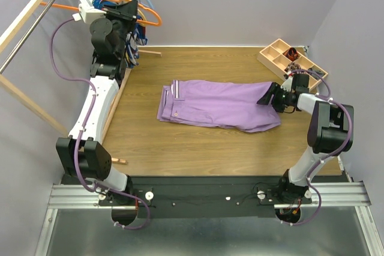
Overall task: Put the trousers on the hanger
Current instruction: Grab a hanger with the left arm, then place trousers on hanger
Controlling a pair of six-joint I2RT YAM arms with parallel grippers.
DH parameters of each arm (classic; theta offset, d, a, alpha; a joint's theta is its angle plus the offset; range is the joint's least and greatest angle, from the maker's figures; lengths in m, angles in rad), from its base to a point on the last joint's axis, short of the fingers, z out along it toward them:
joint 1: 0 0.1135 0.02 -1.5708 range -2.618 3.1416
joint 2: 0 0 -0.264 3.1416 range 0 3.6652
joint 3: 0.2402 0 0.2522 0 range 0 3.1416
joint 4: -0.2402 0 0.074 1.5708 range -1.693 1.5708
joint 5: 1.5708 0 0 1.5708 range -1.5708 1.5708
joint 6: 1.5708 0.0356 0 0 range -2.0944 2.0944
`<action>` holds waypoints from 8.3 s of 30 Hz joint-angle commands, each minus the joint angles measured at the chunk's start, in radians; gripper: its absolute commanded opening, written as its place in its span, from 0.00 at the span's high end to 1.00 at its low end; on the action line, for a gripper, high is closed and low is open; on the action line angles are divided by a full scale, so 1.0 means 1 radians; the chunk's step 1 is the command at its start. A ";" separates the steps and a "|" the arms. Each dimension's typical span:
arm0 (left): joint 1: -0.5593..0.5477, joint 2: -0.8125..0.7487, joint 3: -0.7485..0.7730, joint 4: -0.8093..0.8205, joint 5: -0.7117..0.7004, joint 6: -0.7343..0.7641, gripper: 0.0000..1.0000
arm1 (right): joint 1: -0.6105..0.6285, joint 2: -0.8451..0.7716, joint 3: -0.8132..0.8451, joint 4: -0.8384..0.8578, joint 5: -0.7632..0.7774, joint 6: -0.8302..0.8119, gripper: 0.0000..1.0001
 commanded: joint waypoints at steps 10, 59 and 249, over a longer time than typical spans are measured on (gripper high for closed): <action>-0.068 -0.207 -0.246 0.088 0.218 -0.026 1.00 | 0.010 0.105 -0.022 -0.120 0.037 -0.002 0.30; -0.559 0.067 -0.518 0.933 0.996 -0.175 1.00 | 0.010 -0.079 -0.063 -0.190 -0.035 -0.005 0.92; -0.377 0.401 -0.622 0.566 0.736 0.230 1.00 | 0.448 -0.153 0.211 -0.337 0.130 0.351 0.00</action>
